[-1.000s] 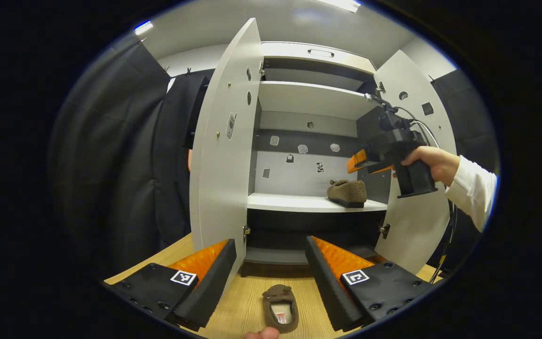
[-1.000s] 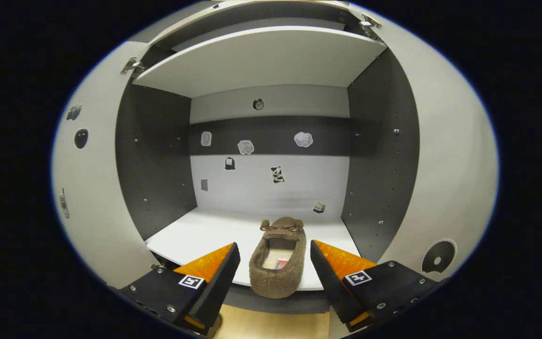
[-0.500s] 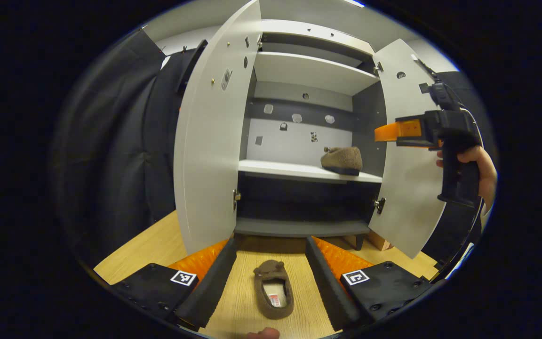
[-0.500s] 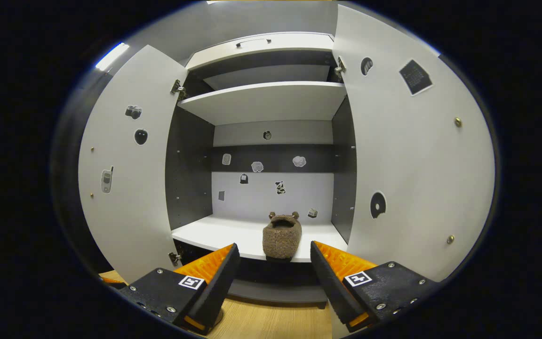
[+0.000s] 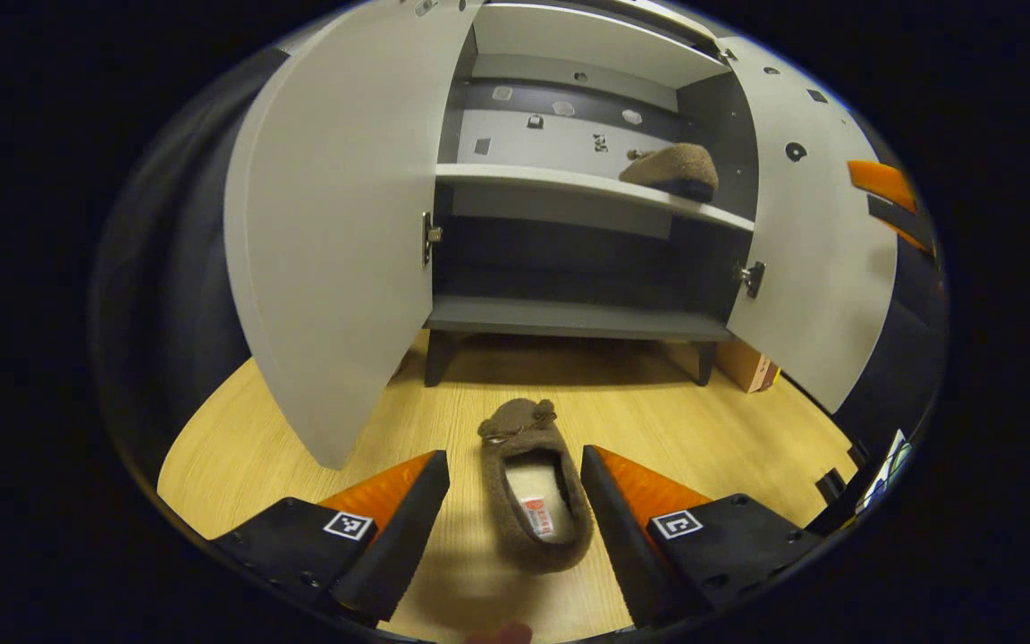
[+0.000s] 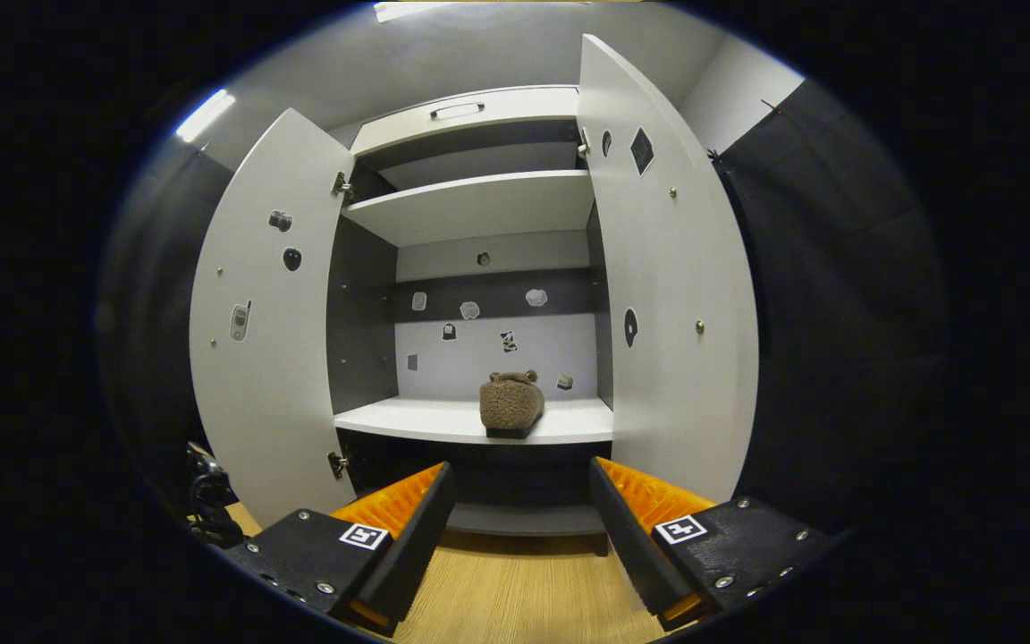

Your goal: Grab one shoe with the right hand and put it into the shoe cabinet, grab the other shoe with the left hand and put it into the shoe cabinet; then close the right door with the right hand and the left door with the left hand.

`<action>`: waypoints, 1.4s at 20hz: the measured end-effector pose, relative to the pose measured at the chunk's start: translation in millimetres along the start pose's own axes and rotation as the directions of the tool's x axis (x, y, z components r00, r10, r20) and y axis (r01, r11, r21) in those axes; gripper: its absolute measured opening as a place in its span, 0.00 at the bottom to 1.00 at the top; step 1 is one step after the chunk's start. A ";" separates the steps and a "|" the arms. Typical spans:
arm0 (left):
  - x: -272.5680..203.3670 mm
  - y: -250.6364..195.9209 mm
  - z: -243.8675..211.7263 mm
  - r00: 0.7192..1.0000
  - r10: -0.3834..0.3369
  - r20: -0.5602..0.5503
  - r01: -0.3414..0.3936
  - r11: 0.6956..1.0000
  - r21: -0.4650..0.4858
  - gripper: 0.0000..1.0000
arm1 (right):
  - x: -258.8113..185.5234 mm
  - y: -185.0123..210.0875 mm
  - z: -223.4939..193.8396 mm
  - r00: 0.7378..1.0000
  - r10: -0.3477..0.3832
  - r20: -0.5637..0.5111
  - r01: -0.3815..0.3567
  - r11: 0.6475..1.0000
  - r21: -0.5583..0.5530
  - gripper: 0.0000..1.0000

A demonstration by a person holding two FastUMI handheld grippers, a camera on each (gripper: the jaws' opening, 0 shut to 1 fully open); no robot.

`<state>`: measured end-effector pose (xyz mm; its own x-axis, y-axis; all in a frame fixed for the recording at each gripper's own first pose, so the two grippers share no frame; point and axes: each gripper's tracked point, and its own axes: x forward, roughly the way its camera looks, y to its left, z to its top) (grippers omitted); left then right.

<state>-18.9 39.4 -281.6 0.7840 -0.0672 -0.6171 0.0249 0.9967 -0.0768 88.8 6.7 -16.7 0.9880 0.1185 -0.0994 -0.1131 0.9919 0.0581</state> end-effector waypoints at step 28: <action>-1.4 -31.7 138.4 0.960 -0.053 0.274 0.062 0.998 -0.024 0.45 | -2.3 -25.6 -21.2 1.000 -0.011 -0.019 0.010 0.999 -0.046 0.93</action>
<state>65.1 14.2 -169.9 0.9214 -0.1046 -0.3743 0.0580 0.9893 -0.1337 87.3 -17.9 -38.9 0.9869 0.1088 -0.1187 -0.1083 0.9941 0.0110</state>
